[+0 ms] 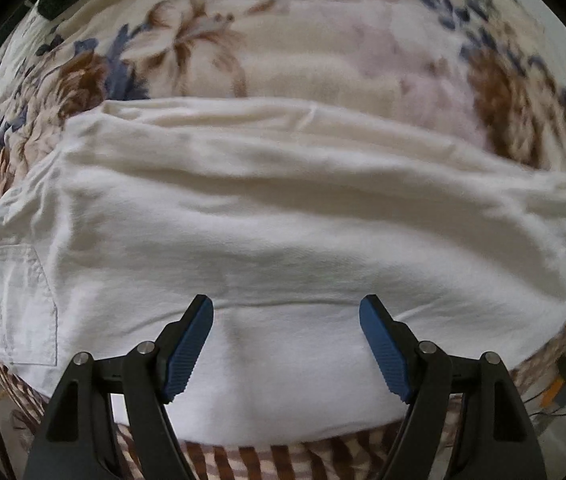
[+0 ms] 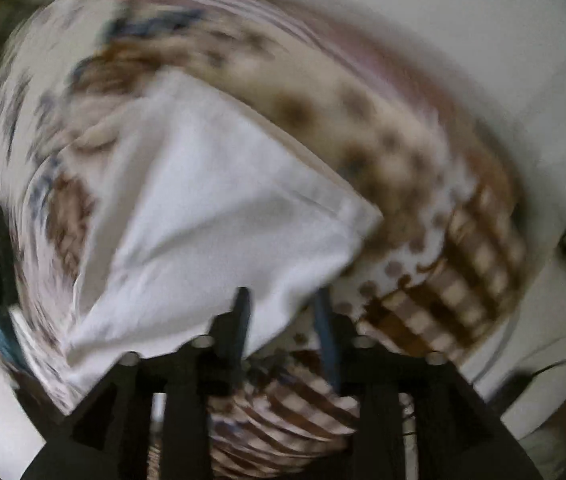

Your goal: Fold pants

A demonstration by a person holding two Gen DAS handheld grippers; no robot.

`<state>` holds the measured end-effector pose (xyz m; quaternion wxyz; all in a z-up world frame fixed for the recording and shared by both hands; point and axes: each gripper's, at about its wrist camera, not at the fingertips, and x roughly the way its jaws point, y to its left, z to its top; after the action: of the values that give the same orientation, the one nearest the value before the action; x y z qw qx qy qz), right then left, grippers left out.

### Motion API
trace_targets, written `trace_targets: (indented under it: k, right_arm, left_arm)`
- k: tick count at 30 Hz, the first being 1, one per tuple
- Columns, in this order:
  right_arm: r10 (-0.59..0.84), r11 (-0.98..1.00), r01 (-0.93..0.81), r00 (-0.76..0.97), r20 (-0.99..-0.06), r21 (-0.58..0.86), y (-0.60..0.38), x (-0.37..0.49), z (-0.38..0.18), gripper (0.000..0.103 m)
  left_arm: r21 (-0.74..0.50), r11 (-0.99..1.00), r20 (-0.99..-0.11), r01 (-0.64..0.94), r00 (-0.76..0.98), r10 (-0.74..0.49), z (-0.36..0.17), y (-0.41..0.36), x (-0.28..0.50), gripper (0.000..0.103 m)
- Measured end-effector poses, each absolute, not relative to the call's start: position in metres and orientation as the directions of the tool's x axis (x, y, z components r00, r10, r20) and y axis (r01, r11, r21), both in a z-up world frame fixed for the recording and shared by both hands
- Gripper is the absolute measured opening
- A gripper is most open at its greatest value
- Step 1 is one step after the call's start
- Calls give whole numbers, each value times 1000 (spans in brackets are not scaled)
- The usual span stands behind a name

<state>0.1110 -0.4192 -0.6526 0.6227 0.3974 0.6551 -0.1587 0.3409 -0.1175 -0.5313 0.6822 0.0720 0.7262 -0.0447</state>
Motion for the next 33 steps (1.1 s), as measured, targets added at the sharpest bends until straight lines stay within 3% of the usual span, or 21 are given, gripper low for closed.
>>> trace_targets:
  k: [3,6,8,13,14,15,16,19,23,25,28,33]
  right_arm:
    - [296,842,455,62,-953,291,-377,169,-619,53]
    - [173,985,-18,34,-984,173,-297,237,-602,53]
    - [106,950,-298,26,-994,94,-245,270,-610,53]
    - [45,778,-618,-130,-991,116,-180,305,-663,51]
    - [55,739,-656,-168,-984,153,-171,305,-671,47]
    - [50,718,-677,-183,-982,162,-165,306,-678,29]
    - [25,716,-684,-177,-984,141,-162,308,-685,16]
    - [178,817,-521,-181,-967,248,-186,323,-678,11]
    - [510,851,-38,-170,-843,523,-266,336,-686,10]
    - [602,798,152,-130,-788,584,-286,331,-702,10]
    - [632,762,317,-173,-755,565,-290,322,-732,10]
    - [464,881,196,-185,-866,430,-275,344,-703,21]
  left_arm:
    - [42,983,-999,179,2,42,-514,-113,363,74]
    - [52,981,-997,186,62,41,-498,-108,384,74]
    - [63,980,-997,189,65,52,-500,-105,395,74]
    - [43,990,-999,137,18,41,-513,-88,417,74]
    - [36,991,-999,128,10,35,-518,-83,419,74]
    - [29,993,-1000,117,2,29,-521,-79,421,74]
    - [24,994,-1000,105,-6,24,-525,-76,422,74]
    - [-19,998,-999,62,-30,-17,-536,-70,422,74]
    - [-96,995,-991,-34,-91,-99,-556,-57,423,74]
    - [-119,991,-986,-67,-112,-126,-565,-53,416,74]
    - [-122,988,-982,-99,-132,-134,-572,-48,413,74]
    - [-16,999,-995,-49,-94,-20,-573,-36,419,74]
